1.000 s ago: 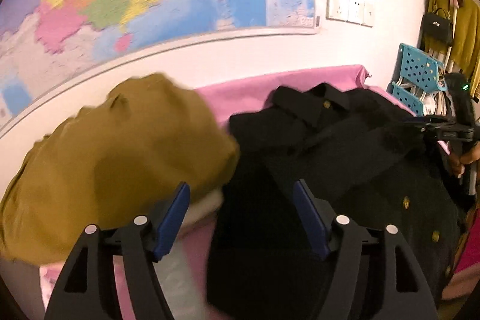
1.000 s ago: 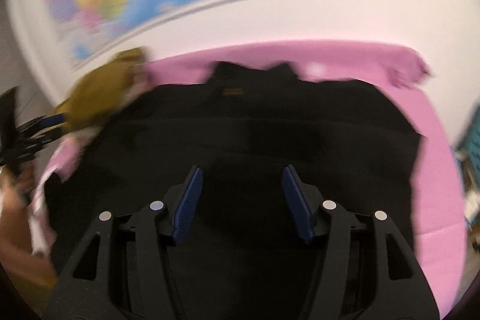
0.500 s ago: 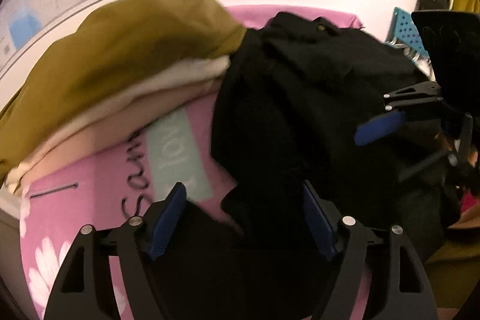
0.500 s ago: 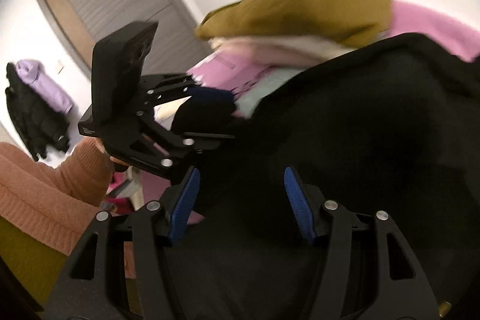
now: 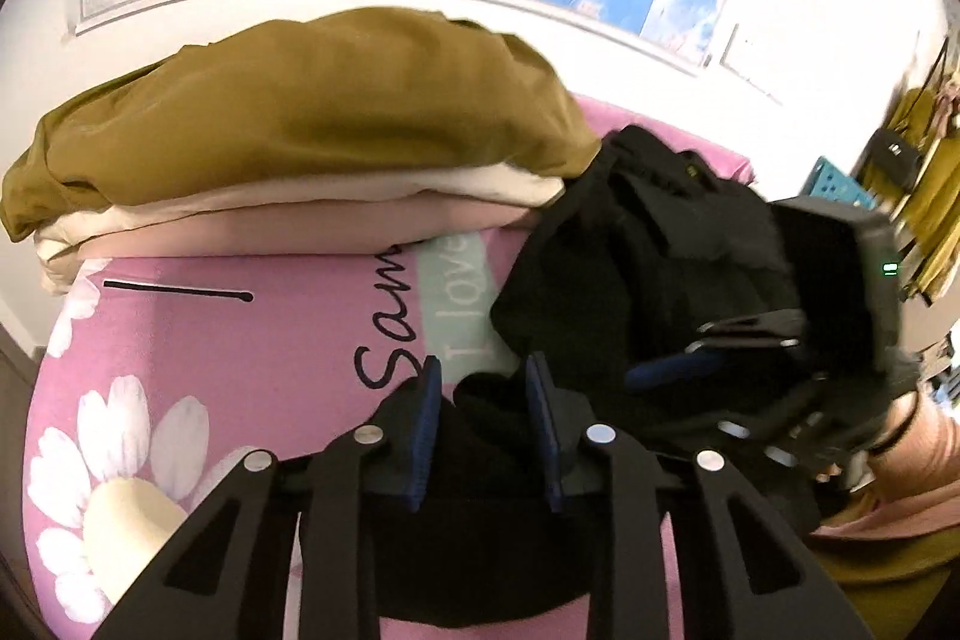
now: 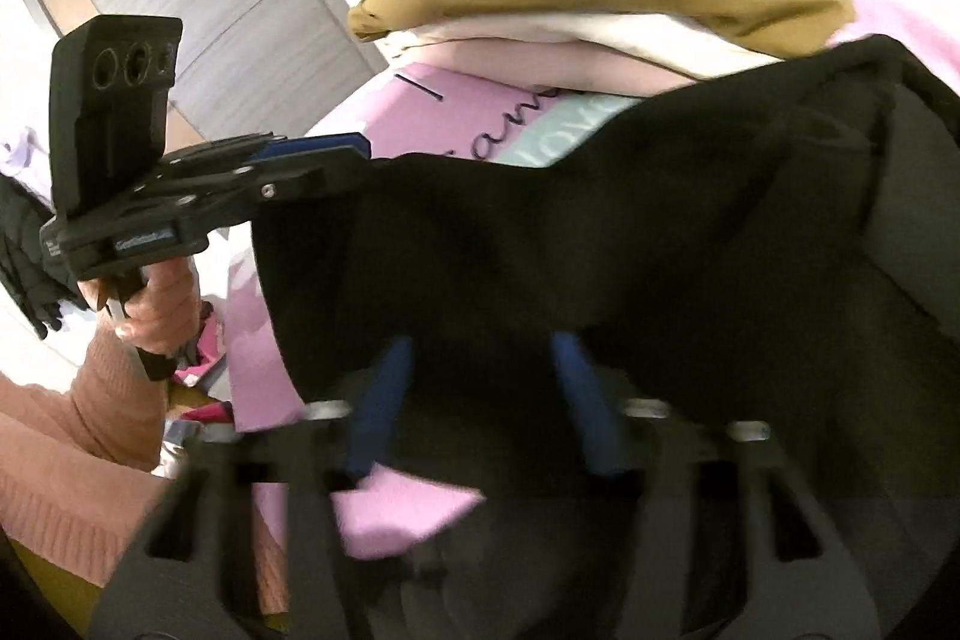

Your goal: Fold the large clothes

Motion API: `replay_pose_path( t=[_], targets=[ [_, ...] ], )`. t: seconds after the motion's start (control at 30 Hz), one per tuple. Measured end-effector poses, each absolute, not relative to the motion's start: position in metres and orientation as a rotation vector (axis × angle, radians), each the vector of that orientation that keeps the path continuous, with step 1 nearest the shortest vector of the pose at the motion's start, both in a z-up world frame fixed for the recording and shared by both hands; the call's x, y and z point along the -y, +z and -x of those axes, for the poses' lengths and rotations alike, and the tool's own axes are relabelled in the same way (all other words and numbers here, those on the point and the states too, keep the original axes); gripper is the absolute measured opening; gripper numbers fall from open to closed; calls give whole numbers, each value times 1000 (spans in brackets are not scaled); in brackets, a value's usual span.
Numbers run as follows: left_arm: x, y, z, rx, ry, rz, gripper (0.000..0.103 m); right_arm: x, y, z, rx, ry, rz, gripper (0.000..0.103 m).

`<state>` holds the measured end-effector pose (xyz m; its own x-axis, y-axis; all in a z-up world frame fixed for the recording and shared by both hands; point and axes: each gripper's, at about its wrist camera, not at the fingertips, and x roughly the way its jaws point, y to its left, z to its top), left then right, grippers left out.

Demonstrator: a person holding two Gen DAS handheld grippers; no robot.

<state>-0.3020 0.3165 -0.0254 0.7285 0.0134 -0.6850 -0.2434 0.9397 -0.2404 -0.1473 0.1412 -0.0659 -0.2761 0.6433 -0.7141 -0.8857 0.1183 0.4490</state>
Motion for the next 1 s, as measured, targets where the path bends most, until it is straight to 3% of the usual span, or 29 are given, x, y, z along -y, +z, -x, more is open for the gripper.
replay_pose_path(
  t=[0.1,0.17,0.23,0.27,0.3,0.37,0.5,0.57,0.6,0.63,0.67,0.7,0.8,1.0],
  targets=[
    [-312,-24,305,-734,127,304,38,-138,-62,149,-1084,1553,264,5],
    [-310,-24,314,-732,125,286,63,-129,-52,145,-1073,1556,224,10],
    [-315,-26,322,-722,122,300,65,-120,-39,144,-1035,1582,213,26],
    [-319,-27,324,-713,130,314,65,-117,-34,148,-1010,1586,233,47],
    [-323,-27,327,-706,134,328,65,-116,-28,154,-978,1589,260,60],
    [-331,-26,333,-684,145,363,65,-119,-23,172,-943,1627,320,64],
    [-334,-22,336,-670,177,371,65,-142,-32,221,-845,1639,553,91],
    [-334,-20,337,-663,188,364,65,-165,-45,239,-794,1594,665,84],
    [-335,-18,339,-656,194,362,65,-171,-51,242,-779,1570,705,68],
    [-336,-15,341,-646,202,367,65,-178,-56,243,-760,1535,741,63],
    [-338,-13,343,-637,207,372,65,-179,-54,240,-751,1542,727,46],
    [-340,-11,346,-627,216,375,65,-180,-47,232,-770,1552,692,18],
    [-346,0,353,-597,255,362,65,-173,-8,188,-835,1594,444,12],
    [-354,27,346,-512,263,351,69,-121,116,86,-674,1579,-46,12]
  ],
)
